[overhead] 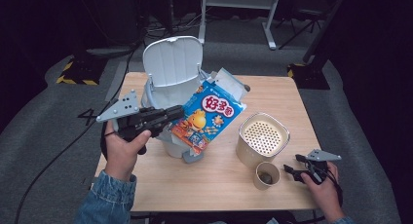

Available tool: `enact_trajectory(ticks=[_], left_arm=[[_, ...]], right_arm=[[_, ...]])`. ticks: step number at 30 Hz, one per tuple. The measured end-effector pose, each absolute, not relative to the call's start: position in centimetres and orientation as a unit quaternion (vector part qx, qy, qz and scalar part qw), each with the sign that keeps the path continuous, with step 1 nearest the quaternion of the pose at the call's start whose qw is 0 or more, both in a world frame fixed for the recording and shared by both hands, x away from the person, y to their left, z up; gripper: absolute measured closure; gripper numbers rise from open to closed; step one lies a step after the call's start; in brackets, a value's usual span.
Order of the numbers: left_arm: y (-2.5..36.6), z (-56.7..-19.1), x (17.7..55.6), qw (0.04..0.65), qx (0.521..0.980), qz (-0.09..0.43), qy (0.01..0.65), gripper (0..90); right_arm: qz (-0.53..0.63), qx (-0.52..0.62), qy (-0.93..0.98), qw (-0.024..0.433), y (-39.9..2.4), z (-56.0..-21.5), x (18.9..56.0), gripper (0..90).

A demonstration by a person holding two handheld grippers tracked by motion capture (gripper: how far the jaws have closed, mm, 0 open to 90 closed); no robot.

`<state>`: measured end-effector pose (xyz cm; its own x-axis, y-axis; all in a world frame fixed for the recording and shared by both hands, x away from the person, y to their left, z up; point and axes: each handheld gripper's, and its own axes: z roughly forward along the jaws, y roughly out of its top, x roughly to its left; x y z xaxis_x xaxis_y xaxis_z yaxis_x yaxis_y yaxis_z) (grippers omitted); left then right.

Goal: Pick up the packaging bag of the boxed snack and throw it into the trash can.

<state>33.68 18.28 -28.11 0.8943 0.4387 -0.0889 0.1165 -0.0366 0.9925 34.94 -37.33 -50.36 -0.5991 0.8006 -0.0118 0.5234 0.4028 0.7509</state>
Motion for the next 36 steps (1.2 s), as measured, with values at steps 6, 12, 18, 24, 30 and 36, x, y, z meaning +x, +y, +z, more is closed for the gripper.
enact_trajectory(ticks=[6,12,18,24,30,36], left_arm=[[18.6,-26.2,33.8,0.666,0.708,0.133,0.193,86.5],[18.8,-24.4,34.6,0.669,0.703,0.142,0.194,86.5],[18.7,-23.1,35.3,0.670,0.699,0.149,0.199,86.5],[18.6,-22.4,35.7,0.678,0.687,0.158,0.208,86.5],[18.7,-21.9,36.4,0.678,0.676,0.184,0.225,86.5],[18.7,-21.9,37.5,0.674,0.667,0.207,0.239,86.4]], right_arm=[[0.366,0.406,0.816,0.189,-37.3,-50.4,34.9,27.6],[0.366,0.406,0.816,0.189,-37.3,-50.4,35.0,27.6],[0.366,0.407,0.815,0.189,-37.3,-50.4,35.0,27.5],[0.366,0.406,0.816,0.189,-37.3,-50.4,35.0,27.5],[0.366,0.407,0.815,0.189,-37.3,-50.4,34.9,27.3],[0.366,0.407,0.815,0.189,-37.3,-50.4,35.0,27.3]])
